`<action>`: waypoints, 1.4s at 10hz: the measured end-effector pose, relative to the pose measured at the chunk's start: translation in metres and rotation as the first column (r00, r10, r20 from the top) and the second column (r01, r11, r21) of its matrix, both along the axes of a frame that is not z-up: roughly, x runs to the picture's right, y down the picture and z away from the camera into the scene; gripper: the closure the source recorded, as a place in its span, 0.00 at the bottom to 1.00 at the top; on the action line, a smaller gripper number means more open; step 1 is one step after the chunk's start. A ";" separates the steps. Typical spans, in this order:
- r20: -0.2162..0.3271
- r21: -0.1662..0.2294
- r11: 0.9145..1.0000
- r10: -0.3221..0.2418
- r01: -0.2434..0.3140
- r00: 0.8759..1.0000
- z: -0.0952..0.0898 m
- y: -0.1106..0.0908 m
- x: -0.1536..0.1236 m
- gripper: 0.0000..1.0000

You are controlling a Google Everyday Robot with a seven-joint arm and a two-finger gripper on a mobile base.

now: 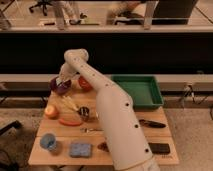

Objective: Wipe purple bowl with towel

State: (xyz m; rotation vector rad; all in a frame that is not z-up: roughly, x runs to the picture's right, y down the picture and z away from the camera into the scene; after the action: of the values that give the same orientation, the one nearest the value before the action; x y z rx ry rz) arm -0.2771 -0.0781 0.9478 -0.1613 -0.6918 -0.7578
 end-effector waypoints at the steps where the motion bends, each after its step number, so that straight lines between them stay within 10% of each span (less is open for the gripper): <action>1: 0.004 0.010 1.000 0.004 -0.004 1.000 0.002 -0.003 -0.002 0.99; 6: 0.044 0.018 1.000 0.002 -0.003 0.999 0.003 -0.006 -0.021 0.99; 14: 0.114 -0.098 0.994 -0.034 0.045 0.993 -0.038 0.026 -0.029 0.99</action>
State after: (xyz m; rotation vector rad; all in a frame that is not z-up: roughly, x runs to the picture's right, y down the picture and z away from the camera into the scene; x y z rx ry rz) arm -0.3061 -0.0516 0.9099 -0.2257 -0.8360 -0.7749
